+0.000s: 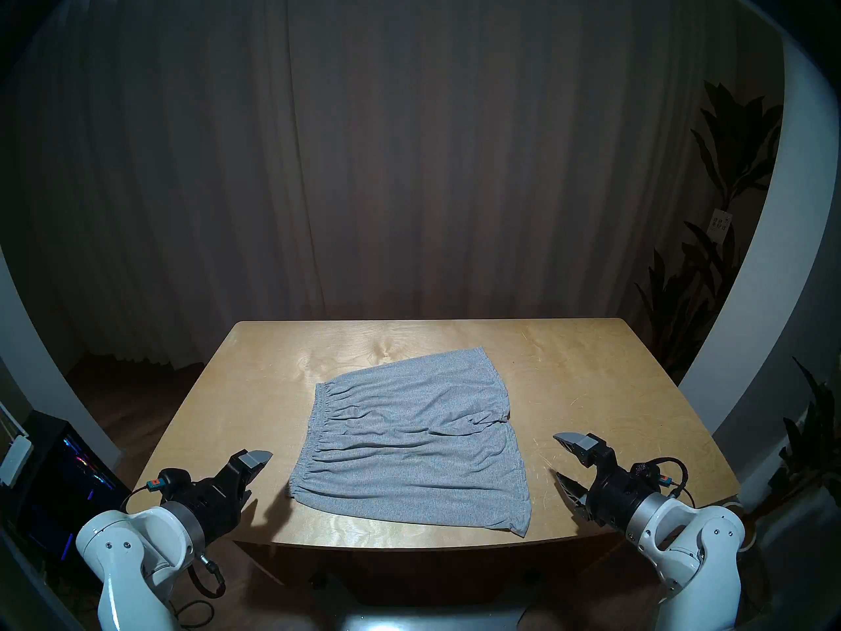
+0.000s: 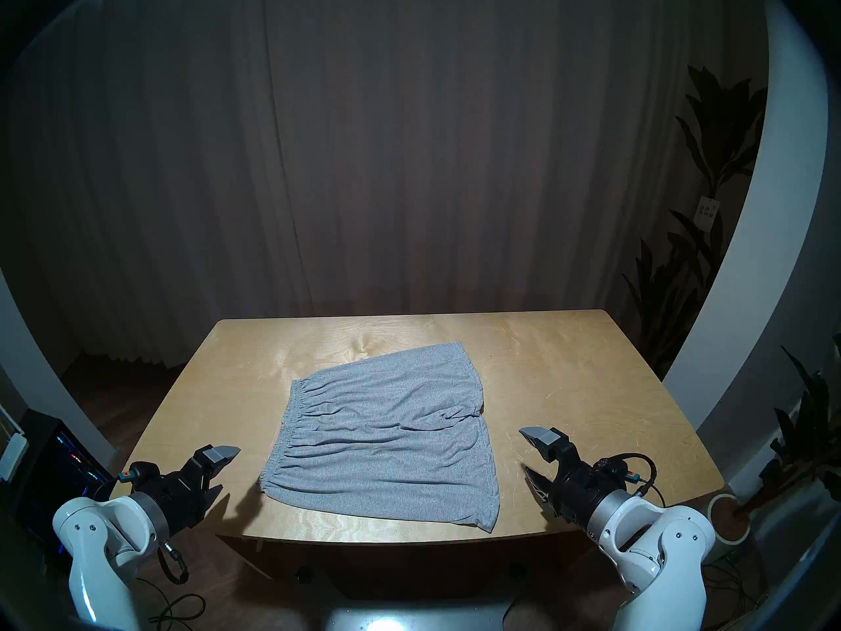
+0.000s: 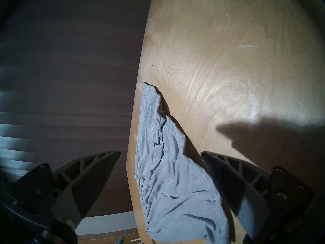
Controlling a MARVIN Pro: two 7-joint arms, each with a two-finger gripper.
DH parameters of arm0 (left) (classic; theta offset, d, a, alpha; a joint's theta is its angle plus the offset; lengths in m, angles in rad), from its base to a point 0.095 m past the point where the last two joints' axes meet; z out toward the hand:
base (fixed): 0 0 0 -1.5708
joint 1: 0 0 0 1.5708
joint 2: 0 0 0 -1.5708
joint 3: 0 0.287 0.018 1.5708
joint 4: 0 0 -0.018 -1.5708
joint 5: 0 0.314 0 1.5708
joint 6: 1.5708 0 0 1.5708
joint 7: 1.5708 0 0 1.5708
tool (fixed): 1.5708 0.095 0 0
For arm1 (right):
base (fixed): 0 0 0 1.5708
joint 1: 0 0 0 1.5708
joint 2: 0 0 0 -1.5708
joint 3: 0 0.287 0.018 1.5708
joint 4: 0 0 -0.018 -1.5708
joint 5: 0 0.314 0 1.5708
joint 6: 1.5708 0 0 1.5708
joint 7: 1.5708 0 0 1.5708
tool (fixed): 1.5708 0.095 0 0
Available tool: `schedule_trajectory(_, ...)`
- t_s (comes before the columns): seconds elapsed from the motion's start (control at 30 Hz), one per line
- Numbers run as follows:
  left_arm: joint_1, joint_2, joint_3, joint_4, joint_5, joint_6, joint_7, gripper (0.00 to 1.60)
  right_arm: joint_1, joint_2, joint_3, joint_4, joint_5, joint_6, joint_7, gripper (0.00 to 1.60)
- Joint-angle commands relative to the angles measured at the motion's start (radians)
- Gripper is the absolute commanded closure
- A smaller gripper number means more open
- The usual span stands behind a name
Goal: Fold the pants in half lengthwise, then in half again, and set them down flat
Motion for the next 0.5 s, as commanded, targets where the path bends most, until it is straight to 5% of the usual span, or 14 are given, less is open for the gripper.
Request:
schedule_trajectory(0.0,0.005,0.036,0.020,0.000,-0.022,-0.002,0.005,0.00,-0.002,-0.004,-0.025,-0.027,0.063,0.000,-0.058,0.00)
schedule_trajectory(0.47,-0.008,0.107,0.069,0.072,-0.051,-0.002,0.044,0.00,-0.005,0.002,-0.059,-0.031,0.154,-0.004,-0.214,0.00)
